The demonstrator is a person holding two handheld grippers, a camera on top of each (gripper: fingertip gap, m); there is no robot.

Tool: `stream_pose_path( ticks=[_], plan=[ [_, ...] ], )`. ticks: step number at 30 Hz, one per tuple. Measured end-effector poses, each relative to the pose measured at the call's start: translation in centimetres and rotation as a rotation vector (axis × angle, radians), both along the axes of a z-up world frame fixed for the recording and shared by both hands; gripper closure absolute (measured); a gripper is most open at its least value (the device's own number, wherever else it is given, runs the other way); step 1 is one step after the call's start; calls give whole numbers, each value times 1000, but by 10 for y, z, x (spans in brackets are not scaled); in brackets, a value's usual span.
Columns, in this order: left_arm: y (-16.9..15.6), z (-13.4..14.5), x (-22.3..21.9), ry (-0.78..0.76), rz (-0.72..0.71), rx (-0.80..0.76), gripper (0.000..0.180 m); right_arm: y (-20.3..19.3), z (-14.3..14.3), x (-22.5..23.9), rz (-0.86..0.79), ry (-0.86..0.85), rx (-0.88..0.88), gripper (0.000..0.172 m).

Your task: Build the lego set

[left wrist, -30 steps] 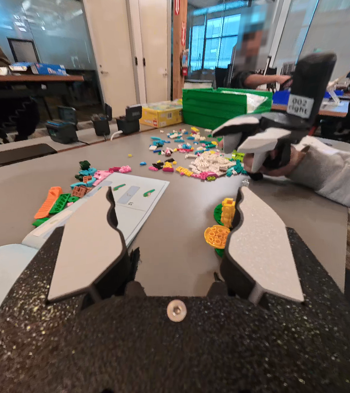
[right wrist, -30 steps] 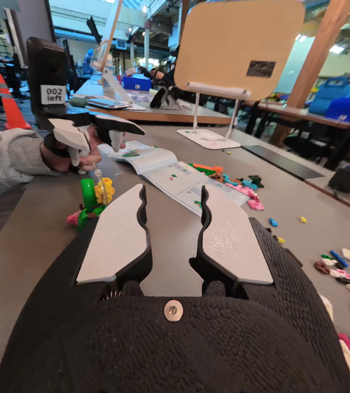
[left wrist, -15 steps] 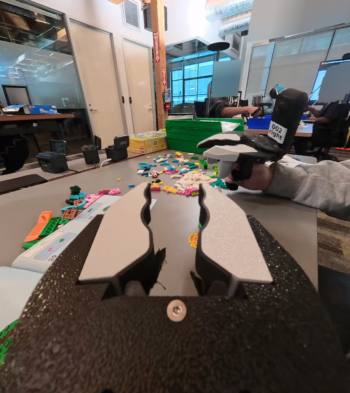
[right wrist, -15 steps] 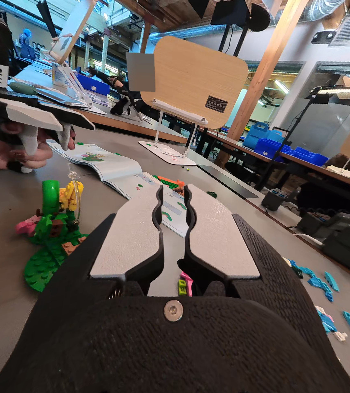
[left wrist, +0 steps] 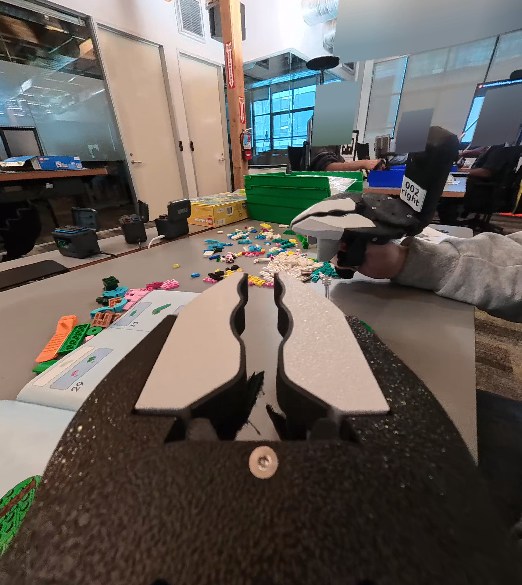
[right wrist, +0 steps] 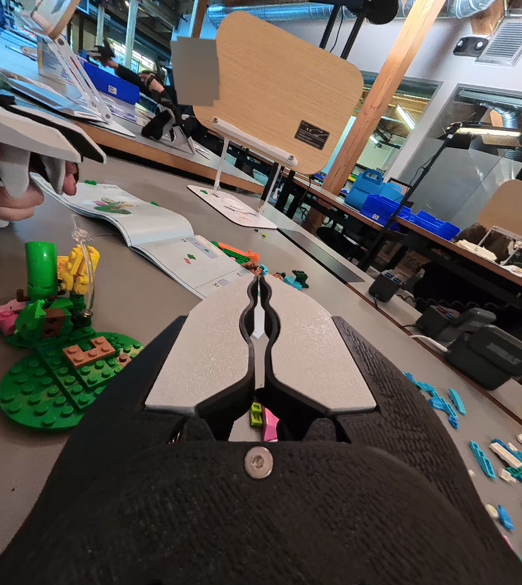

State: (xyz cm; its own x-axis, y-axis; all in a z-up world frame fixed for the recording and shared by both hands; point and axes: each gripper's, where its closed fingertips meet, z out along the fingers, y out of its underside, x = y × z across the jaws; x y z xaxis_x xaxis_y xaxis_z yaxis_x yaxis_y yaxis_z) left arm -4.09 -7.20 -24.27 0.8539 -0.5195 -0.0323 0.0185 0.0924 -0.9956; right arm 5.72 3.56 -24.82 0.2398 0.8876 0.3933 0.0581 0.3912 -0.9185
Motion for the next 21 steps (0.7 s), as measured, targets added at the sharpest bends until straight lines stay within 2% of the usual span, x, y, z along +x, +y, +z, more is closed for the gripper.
stream_pose_path(
  ticks=[21],
  plan=[
    [1,-2,1,38,11,8,173,1,-5,-2,-9,-33,33,172]
  ],
)
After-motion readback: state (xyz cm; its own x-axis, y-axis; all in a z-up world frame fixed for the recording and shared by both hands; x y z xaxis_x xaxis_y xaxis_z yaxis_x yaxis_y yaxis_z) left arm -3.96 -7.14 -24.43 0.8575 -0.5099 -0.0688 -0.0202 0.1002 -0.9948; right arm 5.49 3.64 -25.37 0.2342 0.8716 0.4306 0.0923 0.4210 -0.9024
